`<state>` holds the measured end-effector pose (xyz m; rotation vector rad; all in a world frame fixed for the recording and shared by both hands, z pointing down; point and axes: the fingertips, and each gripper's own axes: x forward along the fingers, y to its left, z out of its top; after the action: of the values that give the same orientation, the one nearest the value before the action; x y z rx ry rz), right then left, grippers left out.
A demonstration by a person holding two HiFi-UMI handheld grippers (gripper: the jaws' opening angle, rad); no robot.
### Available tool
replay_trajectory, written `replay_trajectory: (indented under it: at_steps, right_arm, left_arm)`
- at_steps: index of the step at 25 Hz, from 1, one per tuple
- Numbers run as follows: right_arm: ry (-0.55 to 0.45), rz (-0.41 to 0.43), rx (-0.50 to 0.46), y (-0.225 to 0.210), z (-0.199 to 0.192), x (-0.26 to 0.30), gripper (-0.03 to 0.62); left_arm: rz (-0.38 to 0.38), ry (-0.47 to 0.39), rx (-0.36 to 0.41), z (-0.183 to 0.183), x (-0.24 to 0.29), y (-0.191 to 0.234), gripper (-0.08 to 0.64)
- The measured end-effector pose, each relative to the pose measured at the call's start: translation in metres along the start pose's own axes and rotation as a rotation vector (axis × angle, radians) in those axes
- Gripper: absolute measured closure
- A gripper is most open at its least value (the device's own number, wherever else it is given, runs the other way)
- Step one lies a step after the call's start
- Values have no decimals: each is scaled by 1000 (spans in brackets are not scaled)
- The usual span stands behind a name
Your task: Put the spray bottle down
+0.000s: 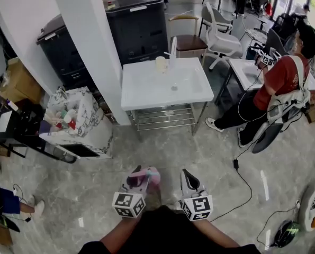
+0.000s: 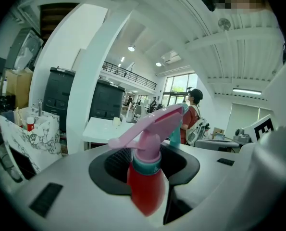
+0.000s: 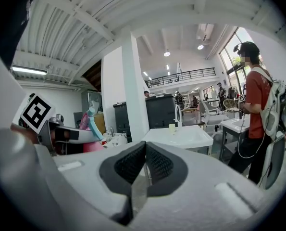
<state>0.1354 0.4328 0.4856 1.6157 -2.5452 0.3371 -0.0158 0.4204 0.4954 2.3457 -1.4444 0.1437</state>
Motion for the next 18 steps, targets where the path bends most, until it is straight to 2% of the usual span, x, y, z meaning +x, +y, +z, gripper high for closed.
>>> replay_trajectory:
  at_steps: [3,7,11,18]
  right_arm:
    - [21,-16,0,-13,3,25,594]
    - [60,-40,-19,-26,4,71,594]
    - [59,-72,-57,-45,32,130,594]
    - [47,-87,-76,-48,73,236,594]
  left_arm:
    - [-33,2,-34,13,29,10,388]
    - [-53,-13,-33,34,71,36,388]
    - [-66,-11,-31,54,117,72,388]
    - [-102,-1,-8,96,178,141,388]
